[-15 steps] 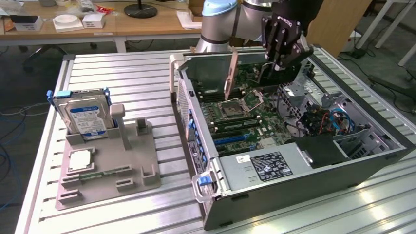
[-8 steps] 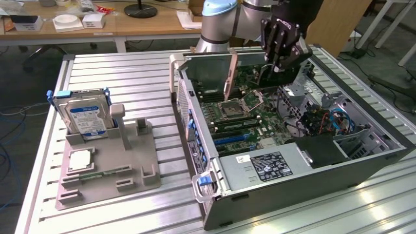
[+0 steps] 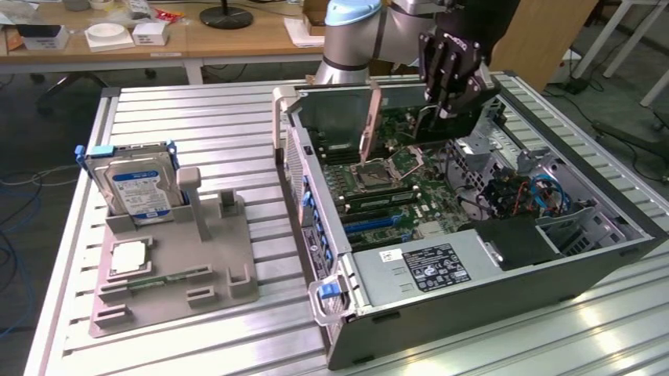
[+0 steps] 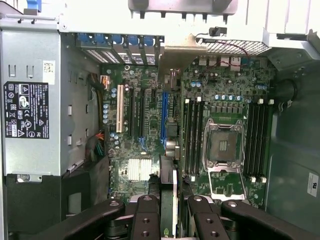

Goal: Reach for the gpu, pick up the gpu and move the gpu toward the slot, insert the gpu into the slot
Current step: 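Insert the gpu into the slot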

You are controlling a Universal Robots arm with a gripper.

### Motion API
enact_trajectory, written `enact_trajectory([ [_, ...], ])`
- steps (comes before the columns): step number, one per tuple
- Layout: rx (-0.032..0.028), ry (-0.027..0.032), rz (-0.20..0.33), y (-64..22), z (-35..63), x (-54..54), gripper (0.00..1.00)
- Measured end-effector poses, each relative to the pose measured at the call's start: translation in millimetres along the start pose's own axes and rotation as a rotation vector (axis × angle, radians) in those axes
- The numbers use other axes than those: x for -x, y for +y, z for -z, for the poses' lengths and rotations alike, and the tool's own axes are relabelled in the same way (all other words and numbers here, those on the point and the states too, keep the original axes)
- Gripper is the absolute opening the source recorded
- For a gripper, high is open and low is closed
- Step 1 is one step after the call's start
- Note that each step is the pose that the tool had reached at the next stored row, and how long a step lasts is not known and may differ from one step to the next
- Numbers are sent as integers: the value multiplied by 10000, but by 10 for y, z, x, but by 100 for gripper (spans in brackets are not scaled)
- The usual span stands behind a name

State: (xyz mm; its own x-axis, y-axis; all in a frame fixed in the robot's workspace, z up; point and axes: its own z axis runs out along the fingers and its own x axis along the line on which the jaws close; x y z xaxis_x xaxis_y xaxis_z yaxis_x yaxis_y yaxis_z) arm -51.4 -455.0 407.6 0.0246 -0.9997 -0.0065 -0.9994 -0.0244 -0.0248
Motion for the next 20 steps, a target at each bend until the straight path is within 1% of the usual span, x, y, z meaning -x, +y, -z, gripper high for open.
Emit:
enact_trajectory([
  [13,-2,-1,0,2,-67,0,26],
  [20,-2,-1,0,2,-69,0,26],
])
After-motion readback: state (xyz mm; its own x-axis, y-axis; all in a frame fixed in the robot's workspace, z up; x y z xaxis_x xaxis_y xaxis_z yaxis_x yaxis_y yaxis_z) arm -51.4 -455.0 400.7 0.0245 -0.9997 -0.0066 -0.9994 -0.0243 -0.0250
